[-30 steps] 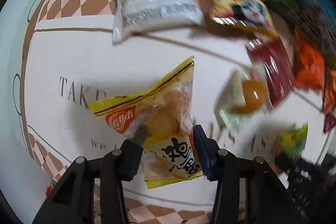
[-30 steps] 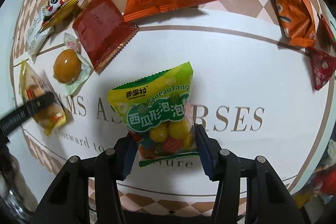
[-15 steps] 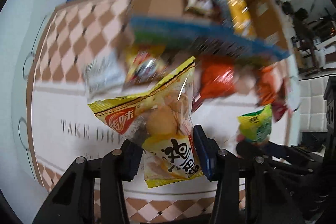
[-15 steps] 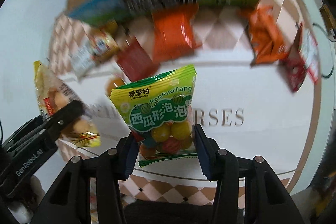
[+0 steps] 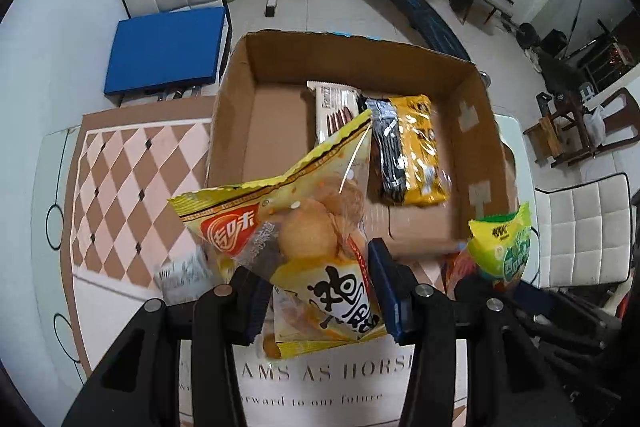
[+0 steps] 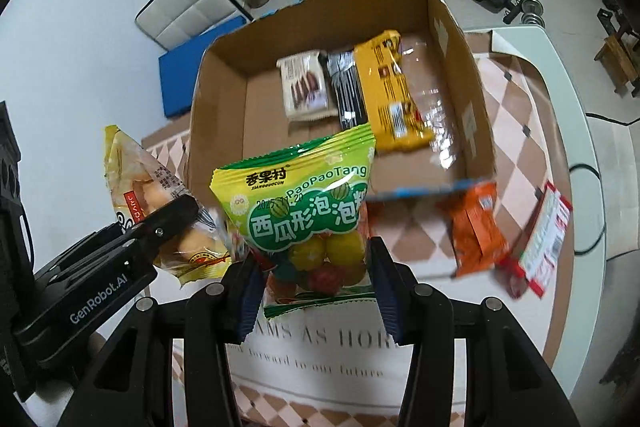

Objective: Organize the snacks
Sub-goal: 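Lower both bags into the box beside the other packs and release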

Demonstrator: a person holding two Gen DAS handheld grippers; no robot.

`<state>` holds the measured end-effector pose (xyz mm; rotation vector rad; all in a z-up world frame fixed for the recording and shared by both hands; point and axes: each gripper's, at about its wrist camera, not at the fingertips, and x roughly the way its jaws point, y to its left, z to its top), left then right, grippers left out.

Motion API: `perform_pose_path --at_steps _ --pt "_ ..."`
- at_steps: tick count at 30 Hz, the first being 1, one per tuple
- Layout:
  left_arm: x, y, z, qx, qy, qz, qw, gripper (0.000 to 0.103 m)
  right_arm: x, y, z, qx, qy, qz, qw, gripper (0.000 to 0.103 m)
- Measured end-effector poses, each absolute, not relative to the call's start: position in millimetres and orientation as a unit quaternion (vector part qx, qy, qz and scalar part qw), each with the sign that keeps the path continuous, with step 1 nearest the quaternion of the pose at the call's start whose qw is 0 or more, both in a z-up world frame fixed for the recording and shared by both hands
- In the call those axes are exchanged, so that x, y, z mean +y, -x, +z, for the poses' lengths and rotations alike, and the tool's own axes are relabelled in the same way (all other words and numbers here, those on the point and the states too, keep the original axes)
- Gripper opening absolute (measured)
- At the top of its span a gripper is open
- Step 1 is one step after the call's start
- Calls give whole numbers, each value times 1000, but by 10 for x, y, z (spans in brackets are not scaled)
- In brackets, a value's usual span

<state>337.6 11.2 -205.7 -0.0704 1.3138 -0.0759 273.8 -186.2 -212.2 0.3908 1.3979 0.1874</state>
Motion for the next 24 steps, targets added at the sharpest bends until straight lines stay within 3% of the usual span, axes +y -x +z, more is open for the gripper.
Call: perform_pose_path --at_steps 11,24 --pt "235 -4392 -2737 689 40 -33 723 43 -1579 -3605 -2690 673 -175 69 715 52" --pt "168 -4416 -3305 737 21 -40 675 43 -1407 -3883 -3433 719 -158 50 675 52"
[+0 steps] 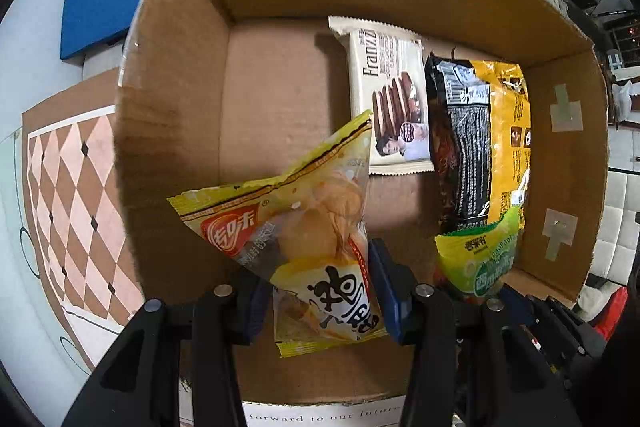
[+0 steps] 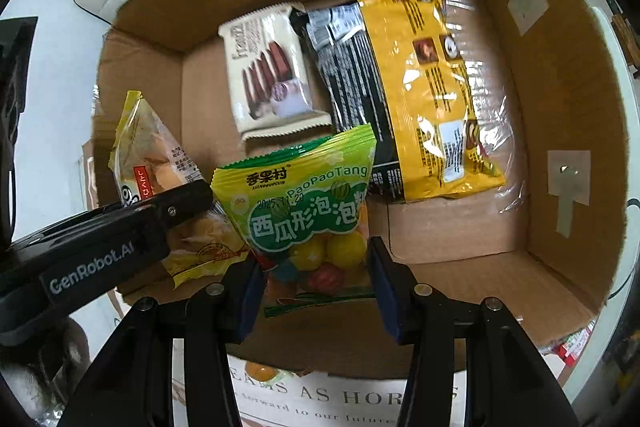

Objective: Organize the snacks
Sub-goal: 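Lower both bags into the box beside the other packs and release, then grasp the round egg snack with the left tool while the right tool grasps the orange packet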

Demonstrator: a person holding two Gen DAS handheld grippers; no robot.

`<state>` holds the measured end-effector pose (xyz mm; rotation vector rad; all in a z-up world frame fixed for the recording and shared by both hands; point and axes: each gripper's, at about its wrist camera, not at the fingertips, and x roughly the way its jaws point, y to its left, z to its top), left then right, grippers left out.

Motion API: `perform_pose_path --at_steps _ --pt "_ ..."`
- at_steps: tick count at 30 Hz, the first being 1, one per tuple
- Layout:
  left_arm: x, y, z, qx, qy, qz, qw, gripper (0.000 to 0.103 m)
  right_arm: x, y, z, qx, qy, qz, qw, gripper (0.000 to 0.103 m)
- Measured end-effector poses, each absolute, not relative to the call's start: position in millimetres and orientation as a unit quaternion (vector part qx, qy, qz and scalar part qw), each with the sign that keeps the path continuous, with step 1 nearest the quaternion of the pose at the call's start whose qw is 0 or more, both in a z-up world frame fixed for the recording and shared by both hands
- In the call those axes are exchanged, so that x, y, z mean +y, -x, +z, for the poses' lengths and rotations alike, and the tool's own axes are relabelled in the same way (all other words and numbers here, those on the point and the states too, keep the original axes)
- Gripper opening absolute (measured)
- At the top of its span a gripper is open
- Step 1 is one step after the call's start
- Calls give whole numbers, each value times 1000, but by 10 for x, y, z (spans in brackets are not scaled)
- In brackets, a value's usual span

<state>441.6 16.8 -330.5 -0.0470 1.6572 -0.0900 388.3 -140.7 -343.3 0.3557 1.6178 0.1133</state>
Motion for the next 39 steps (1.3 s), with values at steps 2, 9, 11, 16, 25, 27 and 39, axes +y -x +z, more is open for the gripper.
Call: perform_pose_path --at_steps 2,9,11,16,25,27,39 --pt "145 -4390 -3333 740 19 -44 671 43 -1399 -3894 -3488 722 -157 48 672 52" --pt "214 -4341 -3369 748 45 -36 661 46 -1422 -3927 -3576 733 -167 49 657 54" --pt "224 -4324 -3332 744 42 -40 665 62 -1458 -3929 -3570 739 -168 45 651 69" --pt "242 -4271 -3209 735 39 -43 675 82 -1484 -3941 -3471 737 -145 37 659 91" --pt "215 -4004 -2967 709 50 -57 701 82 -1495 -3850 -3208 710 -79 20 700 97" --pt "200 -3922 -2840 692 39 -51 719 82 -1483 -3803 -3132 699 -63 21 712 97" --pt "238 -3317 -2091 584 13 -28 811 82 -1693 -3257 -2481 631 -40 -2 775 98"
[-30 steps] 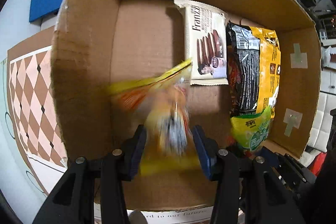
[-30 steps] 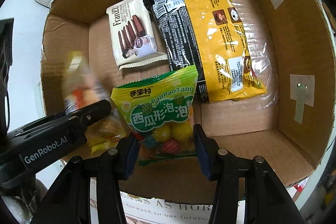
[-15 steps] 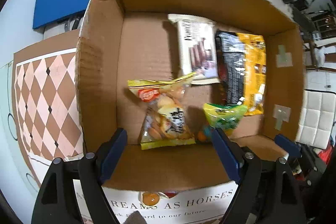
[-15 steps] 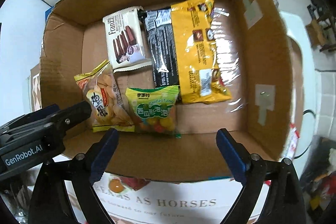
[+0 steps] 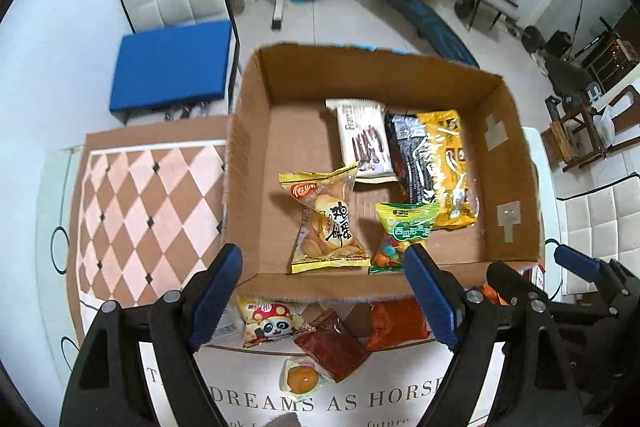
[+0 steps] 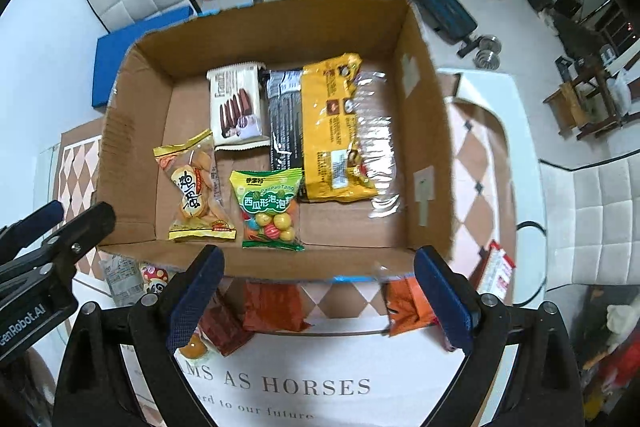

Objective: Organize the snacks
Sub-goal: 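Grasp the round egg snack with the left tool while the right tool grasps the orange packet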

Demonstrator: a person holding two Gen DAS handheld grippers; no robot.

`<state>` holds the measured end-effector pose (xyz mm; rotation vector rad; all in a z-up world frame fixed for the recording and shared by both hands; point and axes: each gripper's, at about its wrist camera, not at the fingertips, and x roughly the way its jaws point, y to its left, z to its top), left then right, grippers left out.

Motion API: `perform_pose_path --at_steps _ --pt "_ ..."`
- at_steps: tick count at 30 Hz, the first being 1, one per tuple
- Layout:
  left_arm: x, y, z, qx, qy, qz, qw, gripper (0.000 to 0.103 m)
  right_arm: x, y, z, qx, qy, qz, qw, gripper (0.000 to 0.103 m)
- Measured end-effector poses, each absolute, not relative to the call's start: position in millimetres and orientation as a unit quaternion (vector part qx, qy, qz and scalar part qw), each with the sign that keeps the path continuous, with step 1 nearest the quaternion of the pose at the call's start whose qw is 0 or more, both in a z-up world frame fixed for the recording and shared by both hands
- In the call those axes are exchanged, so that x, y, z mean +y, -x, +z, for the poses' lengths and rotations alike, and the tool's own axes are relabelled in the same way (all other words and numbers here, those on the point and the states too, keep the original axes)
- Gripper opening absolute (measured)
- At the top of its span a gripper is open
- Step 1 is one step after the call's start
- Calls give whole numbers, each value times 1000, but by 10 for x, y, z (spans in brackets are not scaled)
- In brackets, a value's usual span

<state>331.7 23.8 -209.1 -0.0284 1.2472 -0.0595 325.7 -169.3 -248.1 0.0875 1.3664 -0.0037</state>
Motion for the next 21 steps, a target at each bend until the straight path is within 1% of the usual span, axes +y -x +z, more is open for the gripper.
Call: perform_pose_path --at_steps 12,17,20,21 --pt "203 -2668 -1560 528 12 -31 849 82 -1741 -2605 -1857 578 -35 6 815 98" --pt "232 -2541 -1426 509 17 -29 860 83 -1784 -2428 -1732 571 -63 21 818 98" --pt "294 -2494 -1453 505 34 -33 862 83 -1776 -2374 -1768 572 -80 38 816 98" --pt "318 -2485 -1485 506 44 -36 861 90 -1770 -2364 -1813 575 -85 44 812 99"
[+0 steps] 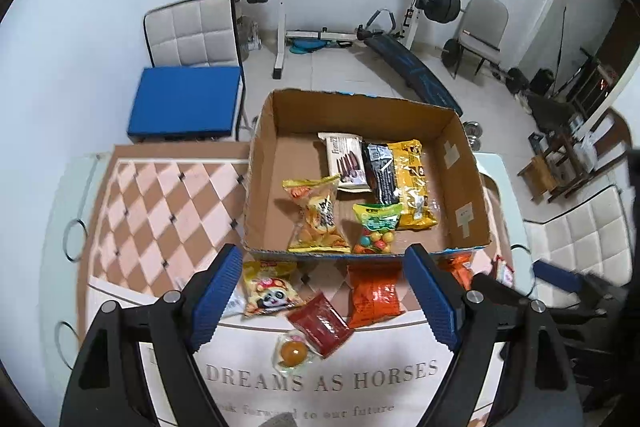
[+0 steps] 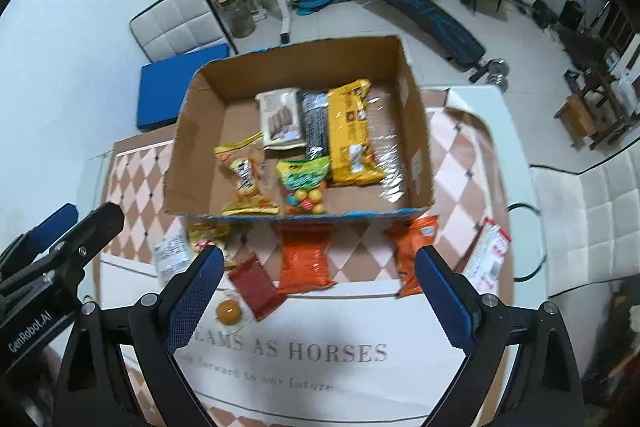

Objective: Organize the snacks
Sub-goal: 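Grasp the round egg snack with the left tool while the right tool grasps the orange packet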

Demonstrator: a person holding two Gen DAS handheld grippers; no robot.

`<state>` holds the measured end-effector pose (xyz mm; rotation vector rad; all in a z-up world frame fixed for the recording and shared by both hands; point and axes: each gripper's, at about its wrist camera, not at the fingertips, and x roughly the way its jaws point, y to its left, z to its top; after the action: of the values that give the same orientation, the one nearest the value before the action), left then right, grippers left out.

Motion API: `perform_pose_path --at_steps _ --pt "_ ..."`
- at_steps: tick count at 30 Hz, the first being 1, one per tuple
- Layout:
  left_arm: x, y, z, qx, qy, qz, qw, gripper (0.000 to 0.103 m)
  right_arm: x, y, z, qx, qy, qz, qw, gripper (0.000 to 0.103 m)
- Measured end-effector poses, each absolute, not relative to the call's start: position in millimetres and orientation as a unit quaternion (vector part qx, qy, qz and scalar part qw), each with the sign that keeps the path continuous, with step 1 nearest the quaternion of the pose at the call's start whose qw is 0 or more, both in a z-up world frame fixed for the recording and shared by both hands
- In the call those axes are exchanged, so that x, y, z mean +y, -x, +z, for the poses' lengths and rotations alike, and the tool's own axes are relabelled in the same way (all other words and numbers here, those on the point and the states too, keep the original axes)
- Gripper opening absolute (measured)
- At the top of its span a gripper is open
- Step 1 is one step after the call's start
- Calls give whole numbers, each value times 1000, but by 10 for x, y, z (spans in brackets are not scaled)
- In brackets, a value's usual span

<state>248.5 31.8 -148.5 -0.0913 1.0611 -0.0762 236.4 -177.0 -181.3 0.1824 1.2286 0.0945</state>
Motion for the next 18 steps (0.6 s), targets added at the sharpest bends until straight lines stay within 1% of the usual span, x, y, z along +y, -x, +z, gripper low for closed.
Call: perform_pose_path --at_steps 1,2,6,12,18 --pt "349 -2480 -1543 509 52 -38 858 94 -1751 -2360 -1875 581 -87 48 808 99" --pt "383 -2476 -1616 515 59 -37 854 96 -1741 -2358 -1949 587 -88 49 803 99" --pt "510 -2449 -2033 551 65 -5 832 96 -1693 -2398 -2441 630 -102 60 767 99" --pt "800 -2350 -2869 626 98 47 772 96 -1629 -2508 -3251 680 -115 52 722 99" --pt "941 -2237 -3414 669 121 69 730 96 -1461 -2717 -3758 700 -105 47 705 98"
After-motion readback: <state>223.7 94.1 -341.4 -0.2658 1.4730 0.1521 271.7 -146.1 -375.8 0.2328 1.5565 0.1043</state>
